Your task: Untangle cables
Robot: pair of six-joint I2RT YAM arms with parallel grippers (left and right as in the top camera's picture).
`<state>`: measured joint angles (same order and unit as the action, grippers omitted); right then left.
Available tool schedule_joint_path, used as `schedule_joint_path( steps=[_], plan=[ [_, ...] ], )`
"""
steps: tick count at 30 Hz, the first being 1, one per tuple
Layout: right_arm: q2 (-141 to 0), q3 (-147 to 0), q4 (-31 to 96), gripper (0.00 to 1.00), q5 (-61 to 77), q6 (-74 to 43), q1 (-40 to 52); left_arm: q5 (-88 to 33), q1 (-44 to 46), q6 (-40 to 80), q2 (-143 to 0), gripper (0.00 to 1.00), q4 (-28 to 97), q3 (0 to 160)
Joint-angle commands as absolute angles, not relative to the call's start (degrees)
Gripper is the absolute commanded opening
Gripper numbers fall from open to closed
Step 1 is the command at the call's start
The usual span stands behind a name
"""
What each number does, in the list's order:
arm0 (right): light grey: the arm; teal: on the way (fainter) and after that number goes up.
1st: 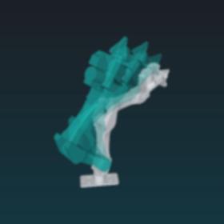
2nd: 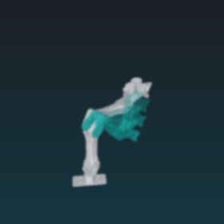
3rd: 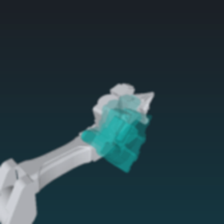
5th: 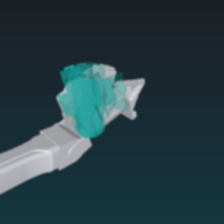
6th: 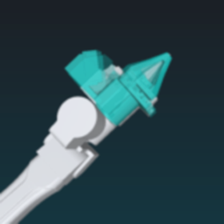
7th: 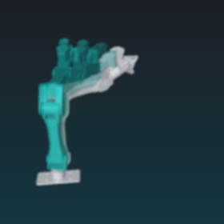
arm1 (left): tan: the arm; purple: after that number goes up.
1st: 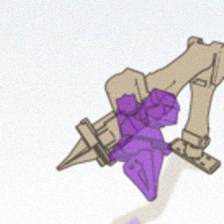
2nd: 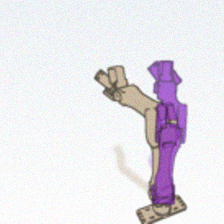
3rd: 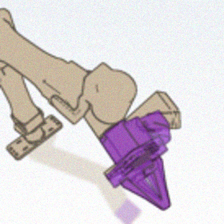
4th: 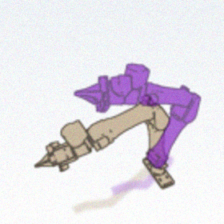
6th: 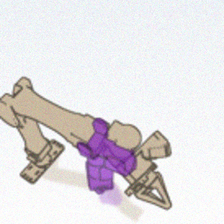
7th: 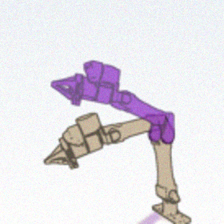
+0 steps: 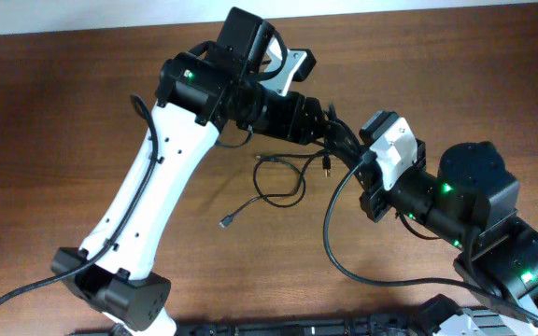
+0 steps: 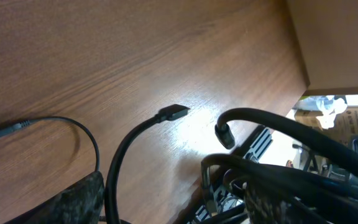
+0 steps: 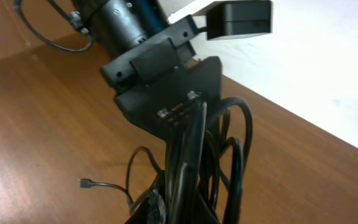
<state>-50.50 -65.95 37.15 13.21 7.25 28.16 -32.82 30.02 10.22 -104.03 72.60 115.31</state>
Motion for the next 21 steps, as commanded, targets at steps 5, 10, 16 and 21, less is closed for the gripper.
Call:
schedule_joint_path(
  steps=[5, 10, 16, 21],
  plan=[
    [-50.19, -66.35, 36.10, 0.04, 15.40, 6.61, 28.10, -36.38, 31.35, 8.69, -102.13, 0.64, 73.36, 116.75],
    [-50.17, -66.35, 36.14, 0.04, 14.57, 5.28, 28.05, -45.52, 31.35, 1.96, -102.13, 0.62, 74.13, 116.73],
    [-50.17, -66.35, 35.92, 0.04, 16.29, 3.55, 28.08, -45.43, 31.35, 1.65, -102.08, 0.43, 73.69, 116.73],
    [-50.17, -66.35, 35.11, 0.04, 22.35, 3.55, 28.08, -45.21, 31.35, 1.69, -102.08, 0.13, 71.29, 116.73]
  ],
)
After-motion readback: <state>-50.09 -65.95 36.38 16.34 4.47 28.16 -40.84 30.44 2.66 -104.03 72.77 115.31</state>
